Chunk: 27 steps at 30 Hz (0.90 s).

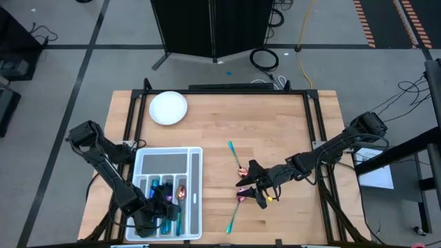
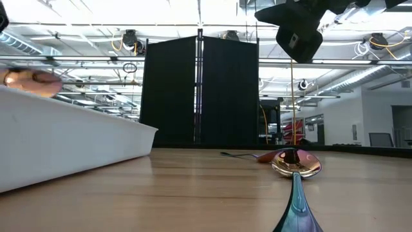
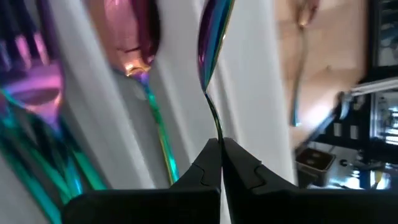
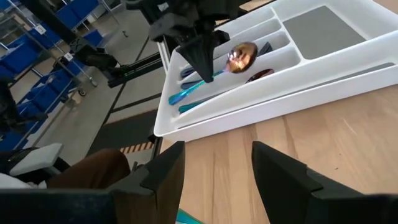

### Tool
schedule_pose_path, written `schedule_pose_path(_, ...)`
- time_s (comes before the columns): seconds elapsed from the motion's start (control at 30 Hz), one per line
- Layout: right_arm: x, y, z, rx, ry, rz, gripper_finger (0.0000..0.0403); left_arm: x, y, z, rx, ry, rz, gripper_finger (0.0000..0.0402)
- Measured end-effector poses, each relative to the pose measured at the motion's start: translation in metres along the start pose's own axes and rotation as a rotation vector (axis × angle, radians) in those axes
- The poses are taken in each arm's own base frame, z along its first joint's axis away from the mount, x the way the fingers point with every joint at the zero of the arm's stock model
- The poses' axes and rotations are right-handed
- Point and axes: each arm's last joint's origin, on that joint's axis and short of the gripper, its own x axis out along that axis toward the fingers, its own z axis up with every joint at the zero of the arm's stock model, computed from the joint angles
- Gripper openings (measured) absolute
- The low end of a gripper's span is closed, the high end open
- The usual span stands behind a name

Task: Sort silverware
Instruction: Put the iridescent blue spoon in the silverware tray

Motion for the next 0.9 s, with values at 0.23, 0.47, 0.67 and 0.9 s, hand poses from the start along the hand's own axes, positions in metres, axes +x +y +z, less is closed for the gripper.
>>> schedule_pose_path(0.23,0.0,0.0,0.0,0.0,0.0,0.001,0.0174,0.013,0.001,0.001,-0.034,0.036,0.055,0.0)
schedule_pose_path(0.47,0.0,0.0,0.0,-0.002,0.001,0.001,0.0173,0.015,0.001,0.004,-0.041,0.043,0.07,0.0001)
schedule_pose_path(0.67,0.0,0.0,0.0,-0.005,0.001,0.0,0.0173,0.015,0.001,0.004,-0.058,0.044,0.074,0.0027)
schedule_pose_path(0.9,0.0,0.0,0.0,-0.005,0.001,0.001,0.0173,0.015,0.001,0.004,-0.065,0.043,0.076,0.0044)
